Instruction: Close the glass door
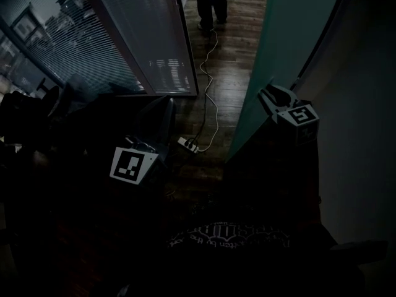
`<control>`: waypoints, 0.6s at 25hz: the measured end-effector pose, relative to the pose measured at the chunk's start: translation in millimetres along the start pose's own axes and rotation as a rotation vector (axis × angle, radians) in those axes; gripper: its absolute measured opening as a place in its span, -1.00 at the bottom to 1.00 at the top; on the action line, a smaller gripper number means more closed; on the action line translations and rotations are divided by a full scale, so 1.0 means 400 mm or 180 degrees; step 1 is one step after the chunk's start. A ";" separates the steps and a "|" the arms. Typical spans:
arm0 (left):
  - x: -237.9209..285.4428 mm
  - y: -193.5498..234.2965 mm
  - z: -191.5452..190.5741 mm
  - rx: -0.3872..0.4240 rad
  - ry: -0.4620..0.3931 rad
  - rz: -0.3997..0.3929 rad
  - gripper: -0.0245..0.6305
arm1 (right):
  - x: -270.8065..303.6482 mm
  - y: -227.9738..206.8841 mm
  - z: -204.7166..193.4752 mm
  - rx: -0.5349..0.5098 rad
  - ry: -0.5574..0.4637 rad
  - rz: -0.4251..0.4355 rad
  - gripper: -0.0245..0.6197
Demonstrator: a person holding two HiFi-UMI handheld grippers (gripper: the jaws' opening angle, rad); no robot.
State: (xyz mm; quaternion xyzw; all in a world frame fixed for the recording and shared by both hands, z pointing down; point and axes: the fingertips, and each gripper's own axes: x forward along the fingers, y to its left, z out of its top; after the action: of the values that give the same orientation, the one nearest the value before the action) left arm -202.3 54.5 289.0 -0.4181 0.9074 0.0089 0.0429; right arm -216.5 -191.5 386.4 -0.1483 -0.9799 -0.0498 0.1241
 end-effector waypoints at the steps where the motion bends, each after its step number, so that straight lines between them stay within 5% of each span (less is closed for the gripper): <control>1: -0.005 0.010 0.000 -0.0004 -0.0001 0.0034 -0.92 | 0.008 0.000 0.002 -0.0004 0.0001 0.0003 -0.57; 15: 0.007 0.128 -0.004 0.0015 -0.0004 0.0293 -0.92 | 0.136 0.014 0.036 -0.0010 0.0015 0.0110 -0.57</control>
State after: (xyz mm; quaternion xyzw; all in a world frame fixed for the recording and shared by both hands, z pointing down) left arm -243.1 85.4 289.4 -0.3757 0.9256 0.0090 0.0441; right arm -268.5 -168.9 386.9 -0.1653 -0.9768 -0.0495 0.1270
